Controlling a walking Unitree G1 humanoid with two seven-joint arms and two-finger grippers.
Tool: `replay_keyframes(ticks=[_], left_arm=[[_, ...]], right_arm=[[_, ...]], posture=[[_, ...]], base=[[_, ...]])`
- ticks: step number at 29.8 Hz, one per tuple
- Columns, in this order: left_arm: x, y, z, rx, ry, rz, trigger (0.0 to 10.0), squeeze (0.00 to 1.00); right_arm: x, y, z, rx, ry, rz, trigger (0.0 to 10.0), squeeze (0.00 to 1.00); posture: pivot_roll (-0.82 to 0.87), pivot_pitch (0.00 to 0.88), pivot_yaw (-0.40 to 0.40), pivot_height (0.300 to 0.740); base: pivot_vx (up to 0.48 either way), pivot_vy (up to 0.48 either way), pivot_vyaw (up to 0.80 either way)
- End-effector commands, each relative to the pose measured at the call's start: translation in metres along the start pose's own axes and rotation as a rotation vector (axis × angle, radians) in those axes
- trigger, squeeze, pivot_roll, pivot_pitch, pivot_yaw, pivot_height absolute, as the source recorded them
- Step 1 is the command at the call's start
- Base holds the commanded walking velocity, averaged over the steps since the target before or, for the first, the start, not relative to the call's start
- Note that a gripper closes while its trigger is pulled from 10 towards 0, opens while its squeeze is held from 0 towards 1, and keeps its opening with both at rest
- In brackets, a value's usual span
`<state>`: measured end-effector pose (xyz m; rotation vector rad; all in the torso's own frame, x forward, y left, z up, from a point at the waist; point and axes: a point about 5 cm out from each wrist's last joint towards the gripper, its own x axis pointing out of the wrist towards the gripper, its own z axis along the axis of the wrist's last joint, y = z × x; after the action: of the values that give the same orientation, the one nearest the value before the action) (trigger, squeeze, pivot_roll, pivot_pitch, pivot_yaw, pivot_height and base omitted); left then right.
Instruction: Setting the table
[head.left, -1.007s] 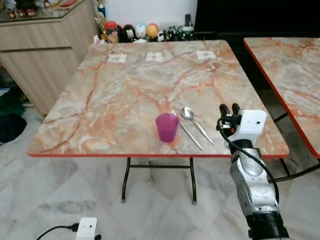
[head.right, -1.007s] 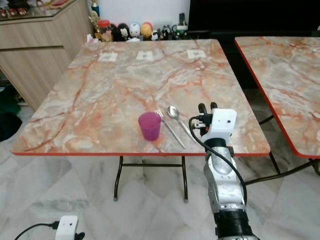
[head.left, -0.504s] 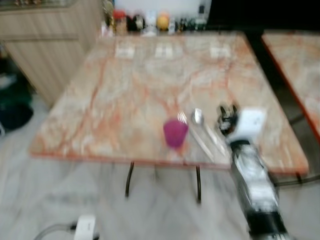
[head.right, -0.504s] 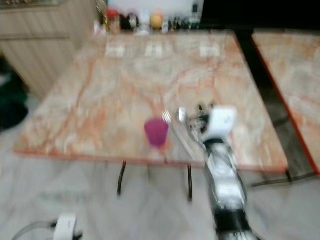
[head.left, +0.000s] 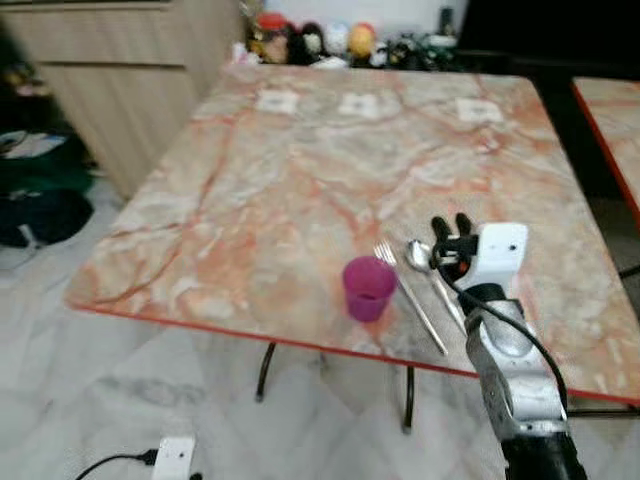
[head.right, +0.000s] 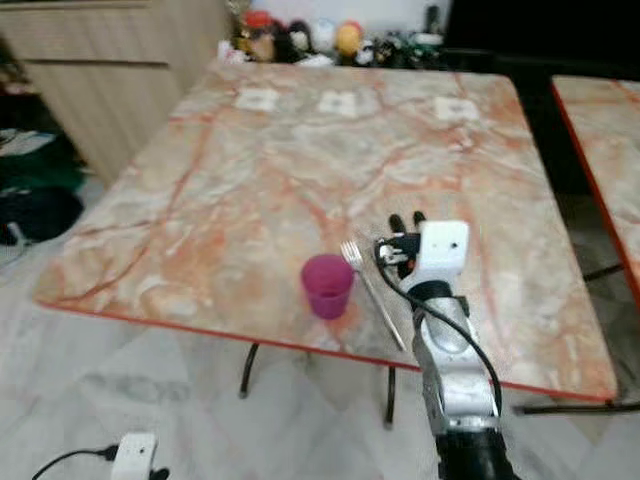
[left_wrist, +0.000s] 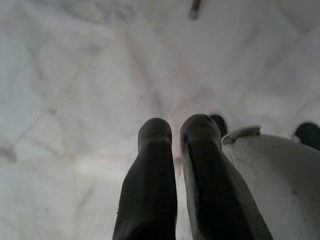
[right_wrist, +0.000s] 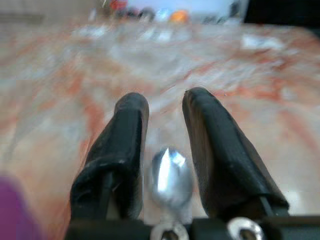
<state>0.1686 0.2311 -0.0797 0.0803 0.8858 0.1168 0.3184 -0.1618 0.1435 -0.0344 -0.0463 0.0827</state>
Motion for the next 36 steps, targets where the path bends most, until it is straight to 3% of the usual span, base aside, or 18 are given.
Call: replay_keyframes(ticks=[1, 5, 6, 7, 8, 13, 27, 36], left_arm=[[-0.002, 0.004, -0.010, -0.002, 0.043, 0.007, 10.0, 0.00], [-0.003, 0.012, -0.009, 0.002, 0.043, 0.019, 10.0, 0.00], [-0.003, 0.013, -0.009, 0.001, 0.043, 0.021, 10.0, 0.00], [-0.003, 0.013, -0.009, 0.001, 0.043, 0.021, 10.0, 0.00], [-0.003, 0.014, -0.009, 0.000, 0.043, 0.023, 10.0, 0.00], [-0.004, 0.014, -0.011, 0.003, 0.046, 0.025, 10.0, 0.00], [-0.005, 0.015, -0.013, 0.005, 0.048, 0.029, 10.0, 0.00], [-0.004, 0.015, -0.011, 0.012, 0.041, 0.024, 10.0, 0.00]], right_arm=[[-0.003, -0.006, -0.008, -0.013, 0.061, 0.000, 10.0, 1.00], [0.000, -0.008, -0.013, -0.017, 0.150, 0.005, 10.0, 1.00], [0.002, -0.007, -0.013, -0.021, 0.162, 0.018, 10.0, 0.85], [0.002, -0.007, -0.013, -0.021, 0.162, 0.018, 10.0, 0.85], [0.004, -0.007, -0.011, -0.034, 0.168, 0.033, 10.0, 0.01], [0.009, -0.011, -0.015, -0.067, 0.231, 0.033, 10.0, 0.00], [0.010, -0.034, -0.030, 0.017, 0.326, -0.027, 10.0, 0.00], [0.010, -0.038, -0.037, 0.077, 0.357, -0.024, 10.0, 0.00]], posture=[[-0.10, 0.116, 0.039, 0.740], [-0.10, 0.107, 0.040, 0.740], [-0.10, 0.103, 0.041, 0.740], [-0.10, 0.103, 0.041, 0.740], [-0.09, 0.099, 0.041, 0.740], [-0.09, 0.089, 0.041, 0.740], [-0.07, 0.077, 0.045, 0.740], [-0.07, 0.099, 0.050, 0.740]], base=[[0.000, 0.000, 0.00], [0.000, 0.000, 0.00], [0.000, 0.000, 0.00], [0.000, 0.000, 0.00], [0.000, 0.000, 0.00], [0.000, 0.000, 0.00], [0.000, 0.000, 0.00], [0.000, 0.000, 0.00]])
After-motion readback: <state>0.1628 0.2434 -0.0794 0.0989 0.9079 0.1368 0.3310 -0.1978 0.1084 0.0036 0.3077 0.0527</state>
